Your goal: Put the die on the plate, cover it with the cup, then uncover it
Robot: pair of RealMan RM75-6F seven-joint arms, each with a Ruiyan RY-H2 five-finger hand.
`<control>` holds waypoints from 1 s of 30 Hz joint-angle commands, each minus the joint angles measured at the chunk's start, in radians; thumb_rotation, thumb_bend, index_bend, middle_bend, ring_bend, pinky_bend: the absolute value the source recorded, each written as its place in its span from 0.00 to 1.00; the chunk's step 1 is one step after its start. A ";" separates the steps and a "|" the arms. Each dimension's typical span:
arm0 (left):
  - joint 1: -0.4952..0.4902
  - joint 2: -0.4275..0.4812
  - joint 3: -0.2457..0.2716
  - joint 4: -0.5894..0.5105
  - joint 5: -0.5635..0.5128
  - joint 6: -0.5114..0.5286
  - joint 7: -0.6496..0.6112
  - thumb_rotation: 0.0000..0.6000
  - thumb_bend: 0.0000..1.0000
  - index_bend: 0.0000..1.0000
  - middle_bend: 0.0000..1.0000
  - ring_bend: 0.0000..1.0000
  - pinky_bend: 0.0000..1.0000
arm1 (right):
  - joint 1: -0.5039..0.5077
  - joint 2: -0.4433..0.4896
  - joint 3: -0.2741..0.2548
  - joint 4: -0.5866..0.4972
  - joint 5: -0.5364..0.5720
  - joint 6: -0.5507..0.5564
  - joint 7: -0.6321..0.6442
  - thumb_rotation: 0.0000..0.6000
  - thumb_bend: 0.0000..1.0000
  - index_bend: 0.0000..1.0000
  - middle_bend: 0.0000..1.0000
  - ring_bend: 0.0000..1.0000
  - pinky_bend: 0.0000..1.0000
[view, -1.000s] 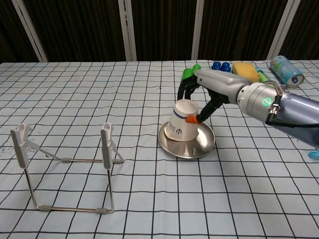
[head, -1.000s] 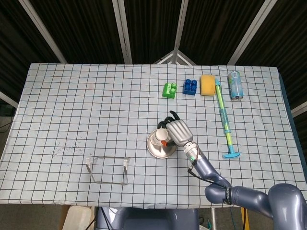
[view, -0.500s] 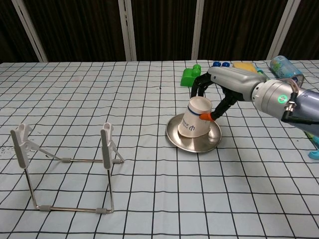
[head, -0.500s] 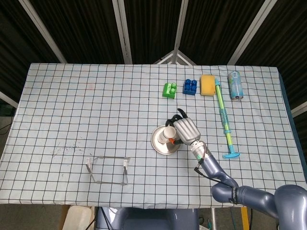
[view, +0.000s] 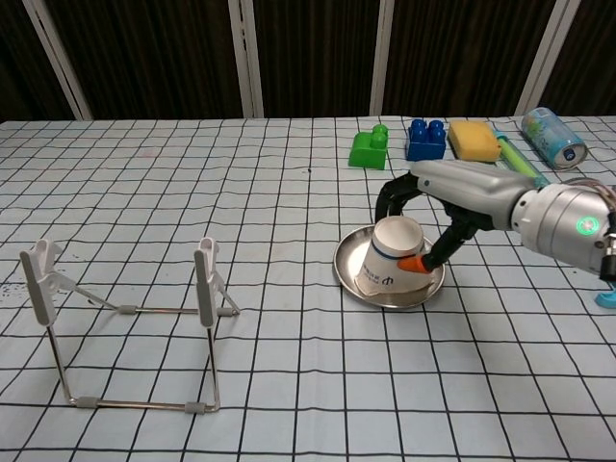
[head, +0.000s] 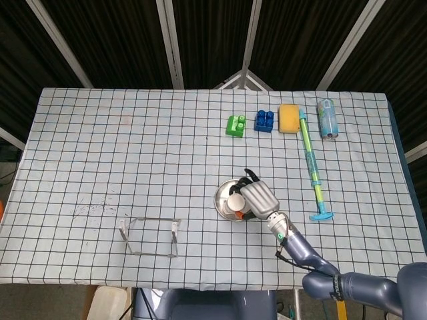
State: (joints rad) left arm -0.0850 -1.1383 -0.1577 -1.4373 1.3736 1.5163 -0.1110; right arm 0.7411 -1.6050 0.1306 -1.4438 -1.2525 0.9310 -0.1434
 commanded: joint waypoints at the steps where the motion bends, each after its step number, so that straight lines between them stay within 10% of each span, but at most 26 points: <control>1: -0.001 -0.001 -0.001 0.003 -0.002 -0.003 0.000 1.00 0.68 0.35 0.00 0.00 0.03 | 0.029 -0.054 0.032 0.038 -0.015 -0.006 0.025 1.00 0.37 0.62 0.49 0.25 0.01; 14: -0.003 -0.004 -0.002 0.009 -0.002 -0.001 -0.002 1.00 0.68 0.35 0.00 0.00 0.03 | 0.131 -0.181 0.137 0.284 0.013 -0.072 0.111 1.00 0.37 0.62 0.49 0.25 0.01; 30: -0.005 -0.006 0.000 0.004 -0.006 -0.006 0.015 1.00 0.68 0.35 0.00 0.00 0.03 | 0.074 -0.127 0.108 0.332 -0.021 -0.007 0.162 1.00 0.37 0.63 0.49 0.25 0.01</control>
State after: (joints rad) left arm -0.0897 -1.1443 -0.1573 -1.4333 1.3680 1.5101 -0.0955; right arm 0.8310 -1.7538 0.2468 -1.0850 -1.2683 0.9113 0.0180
